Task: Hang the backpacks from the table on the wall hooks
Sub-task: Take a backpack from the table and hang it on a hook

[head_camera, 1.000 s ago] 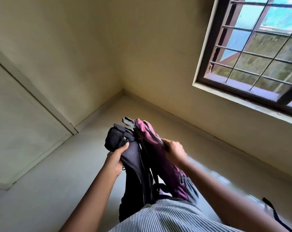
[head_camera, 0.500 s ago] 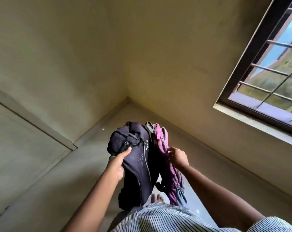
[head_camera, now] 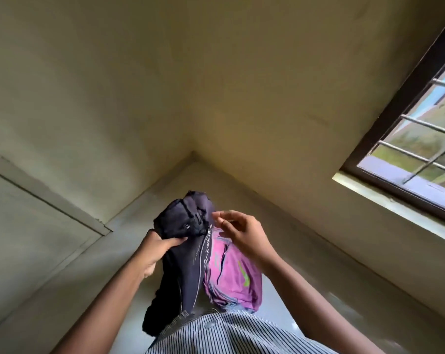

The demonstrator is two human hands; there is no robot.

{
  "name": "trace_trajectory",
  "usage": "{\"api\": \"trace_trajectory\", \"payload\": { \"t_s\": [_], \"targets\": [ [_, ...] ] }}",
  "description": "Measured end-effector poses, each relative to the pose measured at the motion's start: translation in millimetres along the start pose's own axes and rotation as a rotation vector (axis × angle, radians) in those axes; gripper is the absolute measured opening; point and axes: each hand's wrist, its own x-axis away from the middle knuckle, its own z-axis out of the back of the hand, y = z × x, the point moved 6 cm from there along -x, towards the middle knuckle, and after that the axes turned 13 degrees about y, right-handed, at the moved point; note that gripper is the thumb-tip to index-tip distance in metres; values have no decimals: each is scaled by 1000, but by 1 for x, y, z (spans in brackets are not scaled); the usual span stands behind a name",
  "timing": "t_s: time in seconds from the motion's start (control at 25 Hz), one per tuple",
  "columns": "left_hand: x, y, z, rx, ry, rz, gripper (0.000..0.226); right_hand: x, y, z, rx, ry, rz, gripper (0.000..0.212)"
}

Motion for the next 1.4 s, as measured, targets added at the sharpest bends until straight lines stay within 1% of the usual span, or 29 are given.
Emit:
{"api": "trace_trajectory", "payload": {
  "t_s": [0.16, 0.24, 0.32, 0.4, 0.44, 0.52, 0.6, 0.68, 0.72, 0.8, 0.84, 0.88, 0.92, 0.96, 1.08, 1.16, 1.2, 1.32, 1.4],
  "targets": [
    [-10, 22, 31, -129, -16, -85, 44, -28, -33, -23, 271, -104, 352, 26],
    [-13, 36, 47, -223, -78, -134, 44, -39, -42, -43, 353, -197, 462, 38],
    [-13, 48, 57, -298, -124, -151, 43, -48, -49, -66, 372, -274, 547, 48],
    [-13, 55, 66, -319, -131, -138, 44, -58, -55, -83, 398, -324, 546, 54],
    [-14, 56, 70, -317, -133, -137, 47, -63, -55, -89, 430, -344, 550, 53],
    [-15, 59, 77, -329, -116, -143, 49, -68, -52, -96, 557, -370, 585, 37],
    [-18, 59, 83, -359, -56, -182, 41, -69, -51, -96, 658, -369, 631, 28],
    [-22, 59, 84, -385, 65, -207, 33, -74, -54, -89, 644, -281, 614, 18],
    [-24, 55, 82, -372, 101, -203, 37, -77, -54, -85, 637, -243, 597, 16],
    [-23, 47, 66, -388, 85, -215, 59, -78, -50, -83, 673, -260, 585, 17],
    [-20, 47, 54, -469, 72, -287, 65, -76, -47, -83, 691, -289, 581, 17],
    [-17, 49, 42, -572, 69, -394, 66, -72, -44, -84, 686, -301, 578, 18],
    [-14, 55, 28, -632, 61, -509, 61, -70, -44, -84, 664, -296, 577, 20],
    [-12, 63, 19, -639, 60, -580, 54, -69, -46, -84, 641, -282, 578, 22],
    [-22, 87, 8, -622, 4, -651, 30, -73, -65, -80, 612, -270, 596, 22],
    [-33, 103, 15, -684, -60, -728, 17, -79, -80, -79, 577, -259, 603, 21],
    [-37, 111, 22, -715, -65, -755, 14, -83, -85, -80, 581, -250, 598, 23],
    [-48, 140, 53, -710, 33, -845, 13, -99, -101, -99, 641, -216, 584, 29],
    [-61, 161, 85, -681, 133, -876, 13, -115, -117, -122, 649, -215, 585, 28]
  ]
}}
